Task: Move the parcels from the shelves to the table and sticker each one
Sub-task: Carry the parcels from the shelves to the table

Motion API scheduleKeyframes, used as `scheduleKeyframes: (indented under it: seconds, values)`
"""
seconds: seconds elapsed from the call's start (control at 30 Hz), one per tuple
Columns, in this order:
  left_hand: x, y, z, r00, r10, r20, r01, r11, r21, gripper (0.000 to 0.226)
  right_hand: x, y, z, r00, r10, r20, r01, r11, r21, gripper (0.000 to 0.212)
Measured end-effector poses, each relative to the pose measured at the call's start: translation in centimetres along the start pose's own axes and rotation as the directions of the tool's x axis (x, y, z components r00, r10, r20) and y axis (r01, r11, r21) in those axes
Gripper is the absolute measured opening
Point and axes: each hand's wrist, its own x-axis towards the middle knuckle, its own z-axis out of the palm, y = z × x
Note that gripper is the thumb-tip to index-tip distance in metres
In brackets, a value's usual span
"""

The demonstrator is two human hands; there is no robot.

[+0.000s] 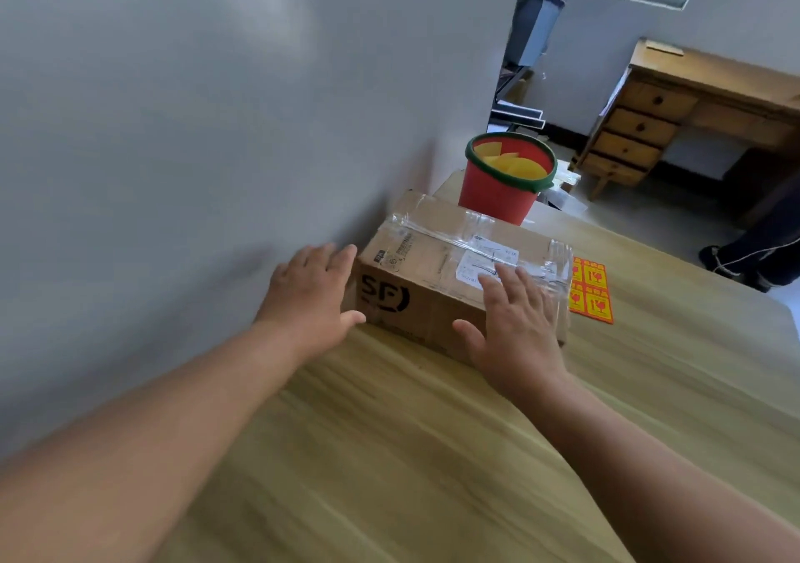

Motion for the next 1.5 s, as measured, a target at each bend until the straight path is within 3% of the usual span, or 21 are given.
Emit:
scheduleKeyframes:
  seconds: [0.23,0.53,0.87,1.23,1.4,1.5]
  values:
    - [-9.1,-3.7,-6.8,0.997,-0.056,-0.055,0.065,0.984,0.167,0.087,-2.2,-8.8,-2.0,0.970,-0.237,0.055,0.237,0.971,0.011,0.068]
    - [-23.2,-6.4,-14.2,0.962,-0.232,-0.143,0.256,0.950,0.182,0.086,-11.0,-17.6,-8.2,0.892,-0.449,0.050,0.449,0.893,-0.001,0.068]
    - [-51.5,-7.0,-23.0,0.858,-0.420,-0.295,0.489,0.844,0.220,0.084,-31.2,-29.0,-14.6,0.711,-0.701,-0.056,0.699,0.713,-0.049,0.066]
    - [-79.1,-7.8,-29.9,0.628,-0.610,-0.483,0.753,0.632,0.182,0.089,-51.3,-41.5,-19.9,0.461,-0.869,-0.178,0.883,0.469,-0.004,0.065]
    - [-86.6,-7.9,-32.4,0.480,-0.674,-0.561,0.843,0.532,0.084,0.088,-56.9,-46.3,-22.4,0.360,-0.908,-0.214,0.932,0.358,0.051,0.067]
    - [-88.9,-8.2,-33.2,0.422,-0.686,-0.593,0.861,0.509,0.025,0.089,-58.3,-48.3,-23.6,0.338,-0.911,-0.237,0.941,0.325,0.095,0.067]
